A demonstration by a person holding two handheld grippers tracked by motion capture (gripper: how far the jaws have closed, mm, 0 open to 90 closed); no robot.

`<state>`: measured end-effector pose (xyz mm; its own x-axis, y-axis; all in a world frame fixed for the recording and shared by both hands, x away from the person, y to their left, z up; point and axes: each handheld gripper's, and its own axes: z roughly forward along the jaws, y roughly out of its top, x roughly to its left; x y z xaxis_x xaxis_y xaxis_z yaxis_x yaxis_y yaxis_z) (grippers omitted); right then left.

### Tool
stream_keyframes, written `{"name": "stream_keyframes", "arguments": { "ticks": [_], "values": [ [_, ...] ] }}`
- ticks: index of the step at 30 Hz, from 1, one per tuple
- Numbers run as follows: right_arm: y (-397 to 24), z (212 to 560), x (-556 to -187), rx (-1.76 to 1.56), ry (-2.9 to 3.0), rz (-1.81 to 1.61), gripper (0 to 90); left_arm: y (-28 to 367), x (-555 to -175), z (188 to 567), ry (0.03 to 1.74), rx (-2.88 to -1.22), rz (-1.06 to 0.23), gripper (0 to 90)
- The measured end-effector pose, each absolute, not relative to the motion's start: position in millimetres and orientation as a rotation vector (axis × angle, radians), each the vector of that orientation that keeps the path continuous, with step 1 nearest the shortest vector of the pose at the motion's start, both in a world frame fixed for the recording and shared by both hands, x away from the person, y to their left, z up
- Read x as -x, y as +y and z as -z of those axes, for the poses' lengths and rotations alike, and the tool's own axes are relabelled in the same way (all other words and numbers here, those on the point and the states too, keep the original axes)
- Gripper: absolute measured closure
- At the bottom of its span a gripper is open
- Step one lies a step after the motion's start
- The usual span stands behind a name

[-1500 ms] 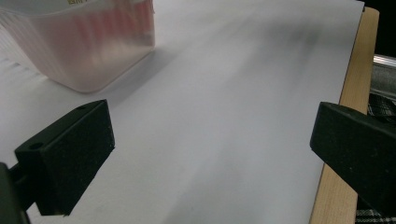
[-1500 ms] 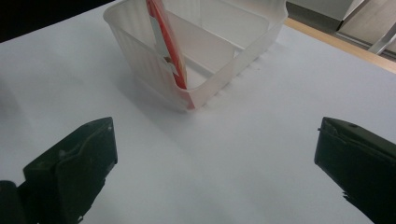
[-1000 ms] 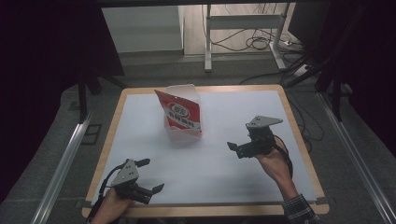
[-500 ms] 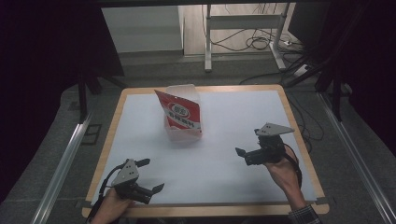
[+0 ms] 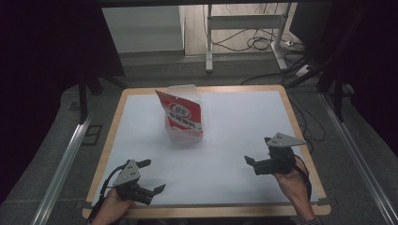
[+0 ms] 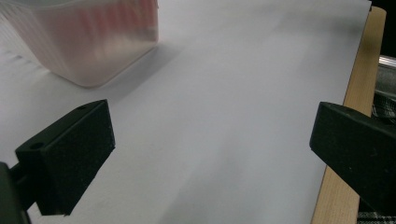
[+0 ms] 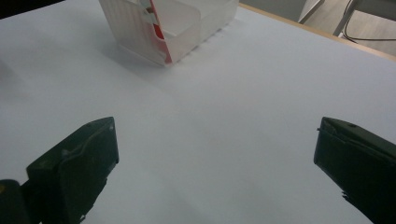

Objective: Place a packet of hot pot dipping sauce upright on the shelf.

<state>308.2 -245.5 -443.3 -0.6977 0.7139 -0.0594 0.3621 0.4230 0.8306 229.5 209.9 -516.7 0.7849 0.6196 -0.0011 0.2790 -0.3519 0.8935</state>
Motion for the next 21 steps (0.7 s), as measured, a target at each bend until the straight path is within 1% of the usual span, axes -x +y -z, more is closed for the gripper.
{"name": "stream_keyframes", "arguments": {
  "ticks": [9,21],
  "values": [
    [-263,452,-297,-0.927,2.245,-1.179,0.0,209,-229,517,0.676,-1.952,-0.417,0.0],
    [-284,474,-291,-0.99,2.254,-1.118,0.0,208,-229,517,0.671,-1.962,-0.42,0.2]
  ]
}}
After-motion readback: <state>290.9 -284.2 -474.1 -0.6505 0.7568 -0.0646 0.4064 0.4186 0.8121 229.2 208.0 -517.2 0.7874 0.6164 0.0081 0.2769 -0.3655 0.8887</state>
